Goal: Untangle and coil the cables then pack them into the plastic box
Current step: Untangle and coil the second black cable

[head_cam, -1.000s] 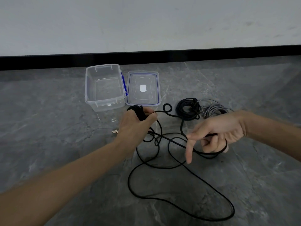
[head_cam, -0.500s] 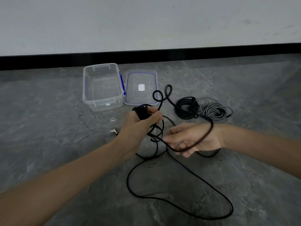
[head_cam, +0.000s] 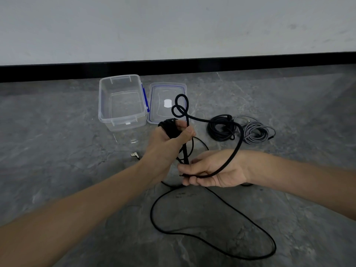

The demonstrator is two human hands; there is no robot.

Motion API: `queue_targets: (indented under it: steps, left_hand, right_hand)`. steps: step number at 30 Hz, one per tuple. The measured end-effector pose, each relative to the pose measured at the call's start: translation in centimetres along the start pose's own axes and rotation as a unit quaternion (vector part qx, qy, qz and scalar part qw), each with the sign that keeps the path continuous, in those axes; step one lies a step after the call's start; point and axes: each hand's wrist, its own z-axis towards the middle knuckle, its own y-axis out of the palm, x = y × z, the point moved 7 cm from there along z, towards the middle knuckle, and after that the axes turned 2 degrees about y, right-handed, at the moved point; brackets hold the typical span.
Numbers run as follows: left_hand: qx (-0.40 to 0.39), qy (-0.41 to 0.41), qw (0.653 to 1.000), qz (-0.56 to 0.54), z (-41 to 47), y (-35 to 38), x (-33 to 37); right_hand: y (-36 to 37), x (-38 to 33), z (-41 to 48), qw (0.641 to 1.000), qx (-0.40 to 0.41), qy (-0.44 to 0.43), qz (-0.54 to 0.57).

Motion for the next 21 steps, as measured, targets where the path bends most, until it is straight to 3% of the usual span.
queue_targets:
  steps: [8, 13, 15, 21]
  left_hand:
    - [0.017, -0.017, 1.000, 0.010, -0.1, 0.3, 0.1]
    - [0.008, -0.108, 0.975, -0.192, -0.2, 1.3, -0.1]
    - [-0.011, -0.117, 0.970, -0.215, -0.3, 1.8, -0.1]
    - [-0.066, -0.090, 0.990, -0.088, -0.5, 2.0, -0.2]
  right_hand:
    - [1.5, 0.8, 0.3, 0.997, -0.031, 0.024, -0.061]
    - [1.0, 3.5, 1.7, 0.986, -0.004, 0.044, -0.162]
    - [-0.4, 4.2, 2.2, 0.983, 0.035, 0.038, -0.177]
    - [-5.3, 3.1, 1.4, 0.967, 0.152, 0.012, -0.203]
